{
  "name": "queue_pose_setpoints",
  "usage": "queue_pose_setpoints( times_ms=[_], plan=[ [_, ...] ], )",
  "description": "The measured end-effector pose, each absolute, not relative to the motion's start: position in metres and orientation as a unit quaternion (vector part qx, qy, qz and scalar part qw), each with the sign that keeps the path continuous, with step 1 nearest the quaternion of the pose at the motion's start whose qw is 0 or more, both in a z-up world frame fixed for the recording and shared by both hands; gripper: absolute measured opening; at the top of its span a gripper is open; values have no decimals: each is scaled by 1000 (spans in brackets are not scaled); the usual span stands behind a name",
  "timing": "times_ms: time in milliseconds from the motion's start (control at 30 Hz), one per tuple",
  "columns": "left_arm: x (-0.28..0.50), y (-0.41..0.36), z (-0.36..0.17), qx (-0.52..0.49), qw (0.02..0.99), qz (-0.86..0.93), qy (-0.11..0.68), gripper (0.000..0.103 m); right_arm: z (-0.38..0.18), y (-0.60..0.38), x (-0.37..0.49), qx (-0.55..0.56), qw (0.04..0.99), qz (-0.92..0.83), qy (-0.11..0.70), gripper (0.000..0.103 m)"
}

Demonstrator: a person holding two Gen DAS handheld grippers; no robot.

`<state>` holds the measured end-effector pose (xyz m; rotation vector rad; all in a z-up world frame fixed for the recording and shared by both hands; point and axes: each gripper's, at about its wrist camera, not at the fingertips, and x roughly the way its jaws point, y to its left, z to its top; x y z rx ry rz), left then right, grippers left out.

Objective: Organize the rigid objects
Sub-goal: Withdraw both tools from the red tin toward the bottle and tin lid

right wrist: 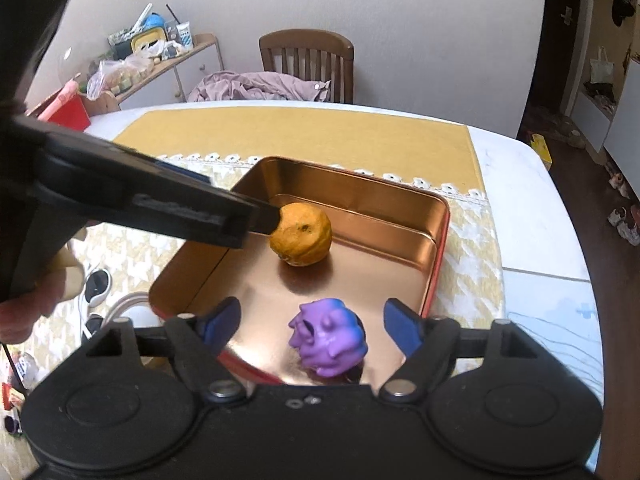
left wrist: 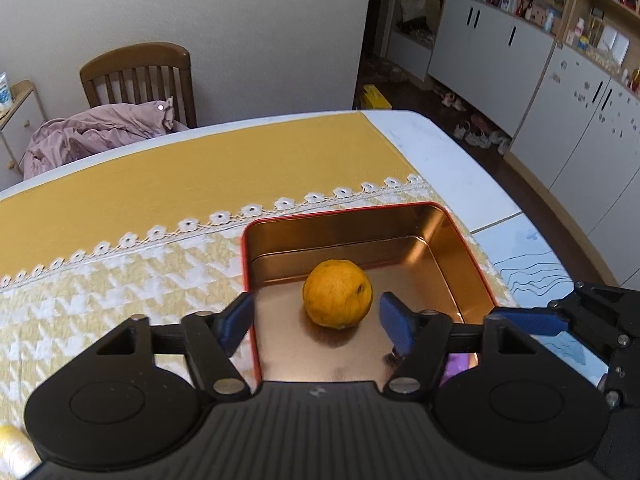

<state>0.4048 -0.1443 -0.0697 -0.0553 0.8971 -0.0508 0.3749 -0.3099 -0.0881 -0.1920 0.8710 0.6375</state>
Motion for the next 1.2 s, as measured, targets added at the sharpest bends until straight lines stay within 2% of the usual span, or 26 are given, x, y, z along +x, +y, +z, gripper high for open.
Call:
queue_pose_setpoints(
  times_ms=[167,400,500,767,867,1200],
  plan=[
    [381,-134,-57,-40,907,-28,419,73,-79,-314,362,-79,858,302,409,86],
    [339,-126,-40,-31,920,-37,389,82,-68,-314,338,-61,864,297,402,96],
    [320,-120,-34,-27,922,-45,383,83,-63,-311,325,-51,871,288,396,99],
    [269,-88,-25,-58,920,-76,380,88,-48,-295,286,-34,881,287,376,102],
    [250,-74,-23,-60,924,-79,369,102,-44,-288,270,-27,882,295,366,103],
    [204,-20,-28,-76,931,-51,354,103,-49,-247,223,-55,882,302,357,103]
  ],
)
